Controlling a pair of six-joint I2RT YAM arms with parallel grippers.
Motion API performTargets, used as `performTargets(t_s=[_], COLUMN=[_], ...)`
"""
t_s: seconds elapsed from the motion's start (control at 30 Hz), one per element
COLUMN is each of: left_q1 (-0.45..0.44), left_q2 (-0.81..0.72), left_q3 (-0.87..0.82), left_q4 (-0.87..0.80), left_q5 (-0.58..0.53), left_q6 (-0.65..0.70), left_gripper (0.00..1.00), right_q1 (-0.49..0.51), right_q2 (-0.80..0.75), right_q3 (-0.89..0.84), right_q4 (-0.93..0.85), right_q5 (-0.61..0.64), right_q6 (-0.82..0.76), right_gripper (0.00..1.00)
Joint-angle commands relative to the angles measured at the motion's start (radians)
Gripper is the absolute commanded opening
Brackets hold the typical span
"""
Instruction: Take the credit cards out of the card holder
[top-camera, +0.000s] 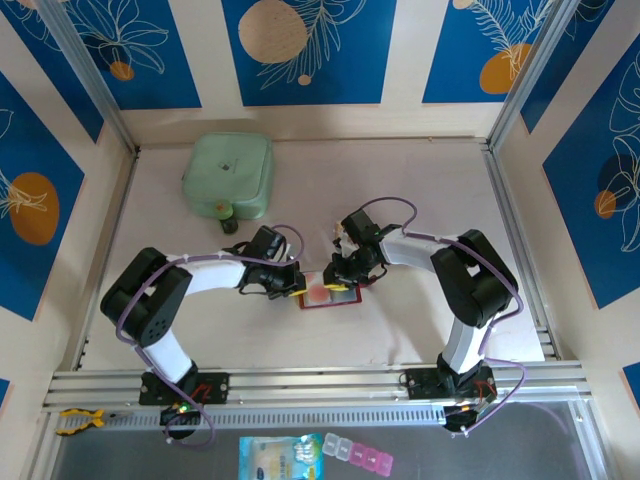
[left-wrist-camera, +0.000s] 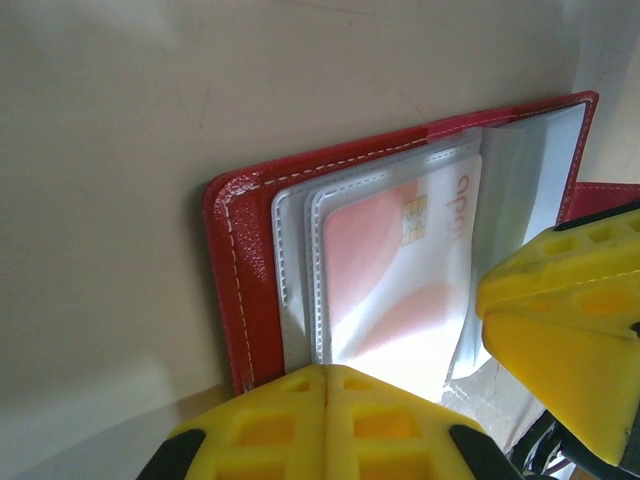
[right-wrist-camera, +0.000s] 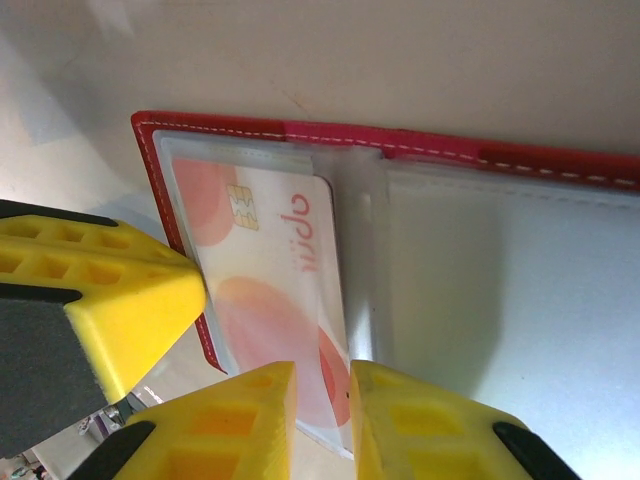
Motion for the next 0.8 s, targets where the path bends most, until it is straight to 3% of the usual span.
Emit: performTargets(t_s=[0.0, 0.77], left_q1=[-0.005, -0.005], left_q2=[0.017, 0.032], left_q3=[0.003, 0.027], left_q4=[-0.048, -0.086], left_q5=[-0.027, -0.06], left_q6=[0.024, 0.048], left_gripper=[0.04, 0.04], right_q1=[0.007, 0.011], right_q2=[0.019, 0.052], right_q3=[0.027, 0.028], right_q4=[-0.003, 0.056], right_q5=[-0.031, -0.09], right_q6=[-0.006, -0.004], right_gripper=[0.22, 0.2])
